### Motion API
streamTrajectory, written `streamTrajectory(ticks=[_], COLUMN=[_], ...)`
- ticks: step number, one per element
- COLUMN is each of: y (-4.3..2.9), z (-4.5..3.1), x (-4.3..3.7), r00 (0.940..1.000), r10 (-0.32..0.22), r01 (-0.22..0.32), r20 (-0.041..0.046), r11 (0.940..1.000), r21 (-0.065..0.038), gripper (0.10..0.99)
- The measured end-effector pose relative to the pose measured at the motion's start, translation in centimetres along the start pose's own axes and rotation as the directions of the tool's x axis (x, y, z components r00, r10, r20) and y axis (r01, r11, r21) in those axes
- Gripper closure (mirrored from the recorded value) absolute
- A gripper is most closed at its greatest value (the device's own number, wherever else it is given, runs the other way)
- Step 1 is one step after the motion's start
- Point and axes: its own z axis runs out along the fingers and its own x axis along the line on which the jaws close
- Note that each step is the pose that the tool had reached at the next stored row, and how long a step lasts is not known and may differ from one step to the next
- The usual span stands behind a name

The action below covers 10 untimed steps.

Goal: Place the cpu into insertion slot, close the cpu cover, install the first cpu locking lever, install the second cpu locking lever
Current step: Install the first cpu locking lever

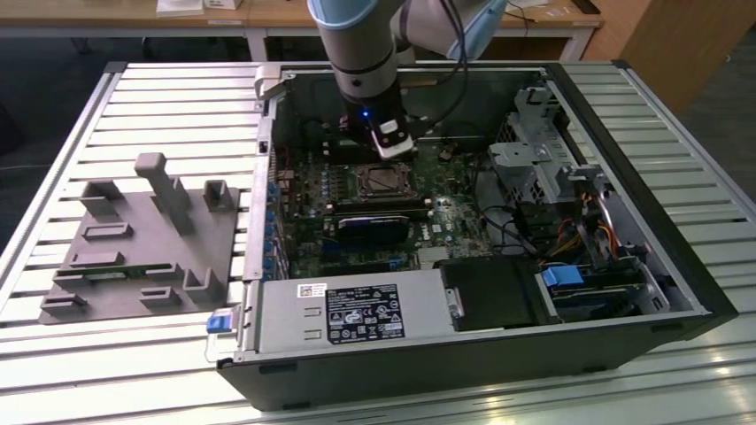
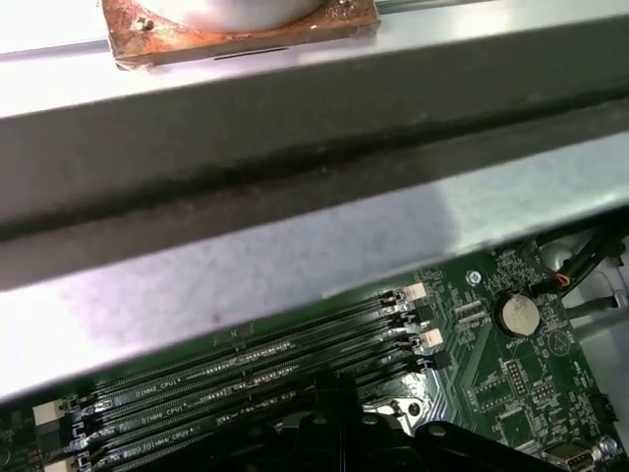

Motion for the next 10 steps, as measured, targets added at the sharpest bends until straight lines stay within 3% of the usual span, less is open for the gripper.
streamTrajectory(ticks=[6, 10], y=[-0.07, -0.09], z=[0.29, 0.41], x=[0.05, 0.08], r00=[1.0000, 0.9999], r10=[0.006, 0.009], r01=[-0.006, -0.010], r20=[0.0074, 0.0092], r11=[0.9999, 0.9998], r21=[0.016, 0.019], gripper=[0.984, 0.984])
